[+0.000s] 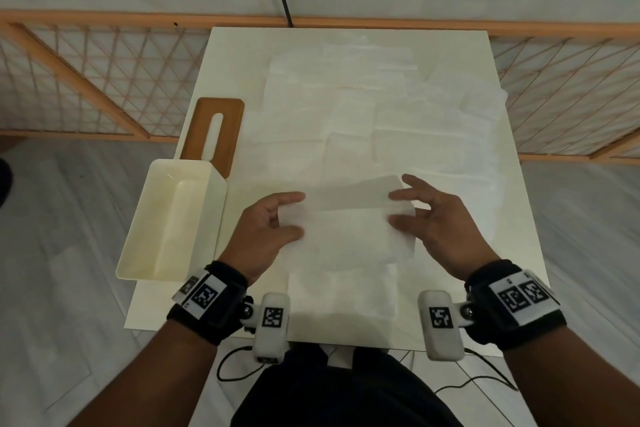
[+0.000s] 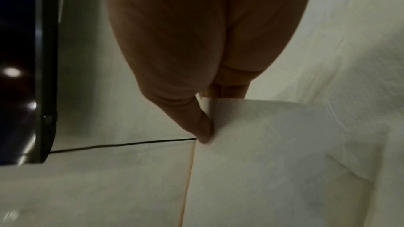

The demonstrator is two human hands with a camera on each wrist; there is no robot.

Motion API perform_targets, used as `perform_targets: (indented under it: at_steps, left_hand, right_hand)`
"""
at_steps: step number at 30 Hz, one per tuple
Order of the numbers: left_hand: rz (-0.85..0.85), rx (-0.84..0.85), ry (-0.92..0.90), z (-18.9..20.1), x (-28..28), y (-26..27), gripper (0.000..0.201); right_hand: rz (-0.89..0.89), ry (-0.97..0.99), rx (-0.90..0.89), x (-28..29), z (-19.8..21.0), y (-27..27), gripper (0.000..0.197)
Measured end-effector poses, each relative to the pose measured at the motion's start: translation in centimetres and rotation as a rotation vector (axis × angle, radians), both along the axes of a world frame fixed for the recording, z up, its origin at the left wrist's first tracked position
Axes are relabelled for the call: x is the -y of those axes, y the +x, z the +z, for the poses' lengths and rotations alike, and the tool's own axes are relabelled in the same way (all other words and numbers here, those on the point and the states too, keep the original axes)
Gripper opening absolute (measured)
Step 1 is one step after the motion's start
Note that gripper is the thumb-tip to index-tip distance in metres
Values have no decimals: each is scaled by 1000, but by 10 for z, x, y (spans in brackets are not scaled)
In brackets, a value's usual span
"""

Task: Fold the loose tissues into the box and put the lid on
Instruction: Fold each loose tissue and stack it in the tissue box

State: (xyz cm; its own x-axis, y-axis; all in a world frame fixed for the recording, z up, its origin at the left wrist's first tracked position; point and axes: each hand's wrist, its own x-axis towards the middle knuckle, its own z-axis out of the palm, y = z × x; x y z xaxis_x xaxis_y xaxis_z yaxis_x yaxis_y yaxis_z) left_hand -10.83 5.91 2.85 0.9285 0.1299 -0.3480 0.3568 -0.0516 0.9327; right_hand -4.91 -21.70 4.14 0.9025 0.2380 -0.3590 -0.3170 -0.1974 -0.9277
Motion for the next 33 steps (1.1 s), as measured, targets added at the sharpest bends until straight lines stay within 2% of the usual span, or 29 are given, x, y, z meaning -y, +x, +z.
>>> perform_targets:
  at_steps: [3,5,9,11,14,17,19,21,25,29,33]
  left_hand:
    - [-12,4,215,-9,-4,2,24]
    - [-29,37,335,-13,-2,2,15]
    - [-61,103,461,-17,0,0,9]
    - [-131,99,567,-21,-3,-3,4]
    - [-212,99,606,-19,-6,-8,7]
    - [-229,40,407,-15,-9,-12,18]
    - [-257,-43,365,-21,-9,-14,25]
    - [-299,-101,453,-38,-7,-14,27]
    - [-352,-183,666,-81,-2,-19,30]
    - [-318,-246,726,-105,-1,-21,27]
    - [-254,-288,765,-108,0,-18,25]
  right_hand:
    - [73,-216,72,2,-5,0,20]
    - [106,-368,150,2,-6,0,15]
    - [97,-445,234,3,-17,-3,10]
    - [140,-473,240,7,-18,-6,13]
    - [230,-374,103,14,-10,-10,13]
    - [259,-143,-78,19,-3,-12,5]
    - [231,-137,-110,20,-10,-15,5]
    - [187,-213,-121,16,-28,-18,5]
    - [257,-599,-20,4,-74,-30,5]
    - [249,-683,13,-8,-97,-39,5]
    - [256,-778,19,-12,-108,-42,7]
